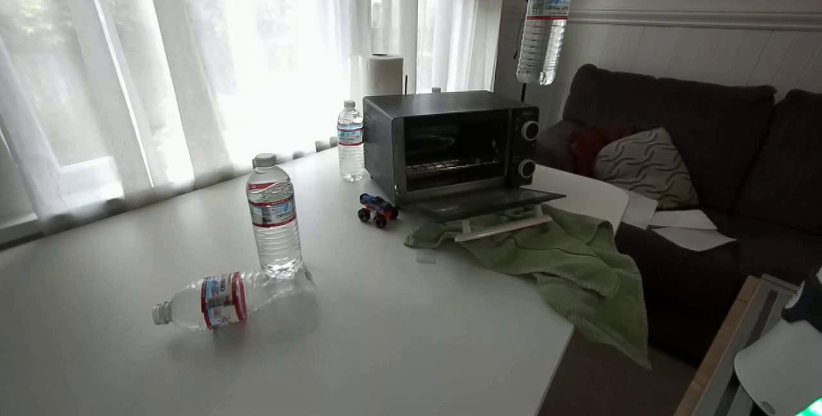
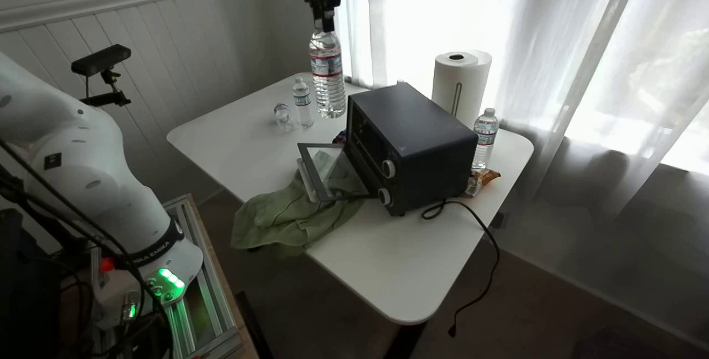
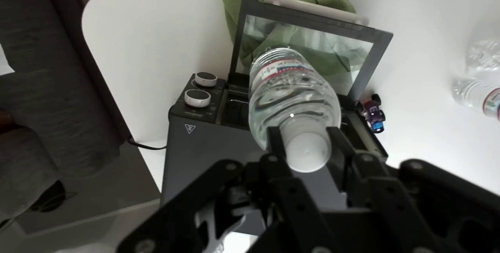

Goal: Move one bottle of water to the right side of the mini oven

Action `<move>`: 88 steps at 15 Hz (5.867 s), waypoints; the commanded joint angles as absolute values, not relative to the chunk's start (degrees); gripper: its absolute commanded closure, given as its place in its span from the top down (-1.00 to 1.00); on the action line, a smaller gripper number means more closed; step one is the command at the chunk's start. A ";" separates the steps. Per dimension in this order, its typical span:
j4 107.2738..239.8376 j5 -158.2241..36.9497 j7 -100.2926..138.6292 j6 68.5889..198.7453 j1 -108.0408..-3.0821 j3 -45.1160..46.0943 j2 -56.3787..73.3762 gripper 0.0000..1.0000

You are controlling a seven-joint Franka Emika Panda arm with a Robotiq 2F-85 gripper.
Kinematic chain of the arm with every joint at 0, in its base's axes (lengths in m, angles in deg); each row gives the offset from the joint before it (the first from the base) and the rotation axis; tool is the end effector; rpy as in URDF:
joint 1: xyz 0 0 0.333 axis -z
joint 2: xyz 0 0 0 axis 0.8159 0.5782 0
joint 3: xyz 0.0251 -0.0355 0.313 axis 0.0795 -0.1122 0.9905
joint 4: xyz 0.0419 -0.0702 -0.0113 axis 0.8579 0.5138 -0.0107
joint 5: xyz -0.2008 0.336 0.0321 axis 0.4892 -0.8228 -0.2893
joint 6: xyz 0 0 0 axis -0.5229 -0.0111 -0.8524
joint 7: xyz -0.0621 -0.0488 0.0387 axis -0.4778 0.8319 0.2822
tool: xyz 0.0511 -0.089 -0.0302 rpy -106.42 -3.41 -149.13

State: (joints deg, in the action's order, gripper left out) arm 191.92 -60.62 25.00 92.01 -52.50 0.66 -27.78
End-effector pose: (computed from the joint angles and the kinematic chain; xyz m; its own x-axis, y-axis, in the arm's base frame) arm 0.4439 -0.0567 0.6299 0.9965 -0.0766 0.0329 -0.0776 -0.9965 0.0296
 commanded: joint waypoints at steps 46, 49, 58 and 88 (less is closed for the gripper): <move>193.79 -69.25 24.05 113.54 -38.93 -12.77 -6.62 -0.84; 193.27 -69.18 24.11 115.59 -38.42 -12.99 -4.39 -0.84; 188.27 -69.48 22.23 121.70 -36.82 -12.73 4.55 -0.84; 182.20 -69.76 24.99 118.08 -37.61 -7.96 7.10 0.97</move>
State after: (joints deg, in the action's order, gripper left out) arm 178.46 -69.47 21.89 120.94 -37.66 -8.84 13.19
